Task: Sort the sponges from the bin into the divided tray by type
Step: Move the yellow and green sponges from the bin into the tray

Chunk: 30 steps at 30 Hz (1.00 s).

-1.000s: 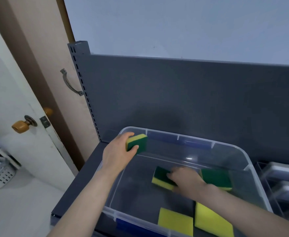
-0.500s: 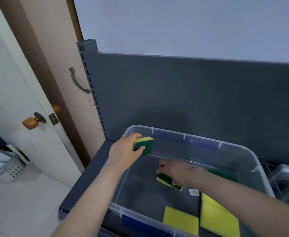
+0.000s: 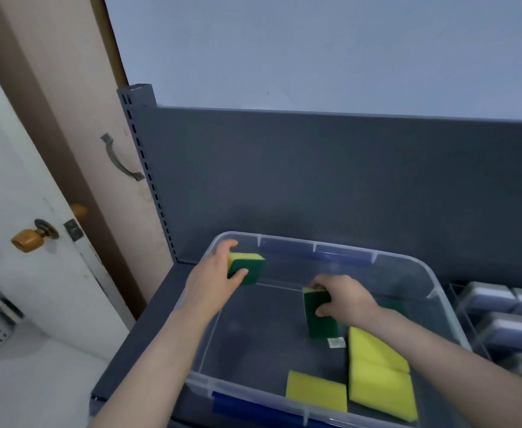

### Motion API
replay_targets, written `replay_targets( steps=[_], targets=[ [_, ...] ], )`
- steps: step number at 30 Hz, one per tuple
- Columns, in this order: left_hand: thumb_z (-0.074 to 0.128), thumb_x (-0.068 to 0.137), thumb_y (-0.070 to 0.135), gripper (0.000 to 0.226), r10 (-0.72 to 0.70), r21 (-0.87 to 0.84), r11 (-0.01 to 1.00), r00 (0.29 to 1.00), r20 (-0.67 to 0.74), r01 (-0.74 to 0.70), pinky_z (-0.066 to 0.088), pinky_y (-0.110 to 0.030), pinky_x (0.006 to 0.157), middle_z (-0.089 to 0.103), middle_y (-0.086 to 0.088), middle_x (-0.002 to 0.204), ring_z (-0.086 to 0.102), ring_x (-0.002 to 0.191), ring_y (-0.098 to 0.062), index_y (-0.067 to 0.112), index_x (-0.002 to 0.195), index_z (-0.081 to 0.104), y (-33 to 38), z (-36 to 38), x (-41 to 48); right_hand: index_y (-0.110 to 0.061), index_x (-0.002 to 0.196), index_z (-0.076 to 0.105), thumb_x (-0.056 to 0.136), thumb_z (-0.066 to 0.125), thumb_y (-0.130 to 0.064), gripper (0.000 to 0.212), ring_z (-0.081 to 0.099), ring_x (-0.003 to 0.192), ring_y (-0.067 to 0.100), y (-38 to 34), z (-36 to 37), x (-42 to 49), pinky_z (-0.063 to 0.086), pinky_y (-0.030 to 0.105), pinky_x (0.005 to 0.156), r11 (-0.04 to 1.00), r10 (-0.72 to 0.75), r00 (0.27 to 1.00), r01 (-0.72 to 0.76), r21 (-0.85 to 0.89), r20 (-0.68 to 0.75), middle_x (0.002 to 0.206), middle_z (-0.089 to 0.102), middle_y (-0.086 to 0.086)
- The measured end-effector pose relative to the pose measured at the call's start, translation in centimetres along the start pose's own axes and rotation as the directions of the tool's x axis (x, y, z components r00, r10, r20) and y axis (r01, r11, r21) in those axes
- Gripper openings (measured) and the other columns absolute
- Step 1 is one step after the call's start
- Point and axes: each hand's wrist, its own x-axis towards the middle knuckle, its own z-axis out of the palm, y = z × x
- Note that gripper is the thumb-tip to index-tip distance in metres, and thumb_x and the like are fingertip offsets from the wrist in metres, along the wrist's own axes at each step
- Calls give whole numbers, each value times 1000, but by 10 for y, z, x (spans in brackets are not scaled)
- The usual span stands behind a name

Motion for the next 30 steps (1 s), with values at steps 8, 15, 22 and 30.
replay_targets(
  steps=[8,15,22,30],
  targets=[
    [71,79,24,36,50,-95,994,999,18,-48,49,-32,67,61,12,98,58,86,-14,31,106,49,17,-6,-7,-28,105,67,75,73,-26,31,63,94,13,3,-42,-38,49,27,80,973,121,957,-63,221,-263,98,70,-10],
    [73,80,24,35,200,-315,927,979,-44,-203,44,-25,77,58,19,103,55,96,-8,33,112,62,73,-22,-9,-25,111,67,75,75,-22,37,59,81,8,1,-60,-81,41,20,70,893,343,824,-135,430,-452,87,66,-13],
    [68,84,17,44,278,-384,879,958,-71,-283,39,-26,80,56,9,115,53,104,-14,32,124,59,134,-18,-17,-29,114,62,74,74,-21,43,62,95,10,7,-61,-137,43,19,79,840,501,662,-217,498,-557,101,69,-12],
    [64,85,5,51,420,-523,759,906,-61,-387,42,-25,91,51,15,111,52,109,-13,26,131,54,201,3,-56,-31,119,61,79,69,-21,41,60,102,13,25,-64,-212,45,25,83,754,655,434,-314,577,-619,108,68,-9]
  ],
)
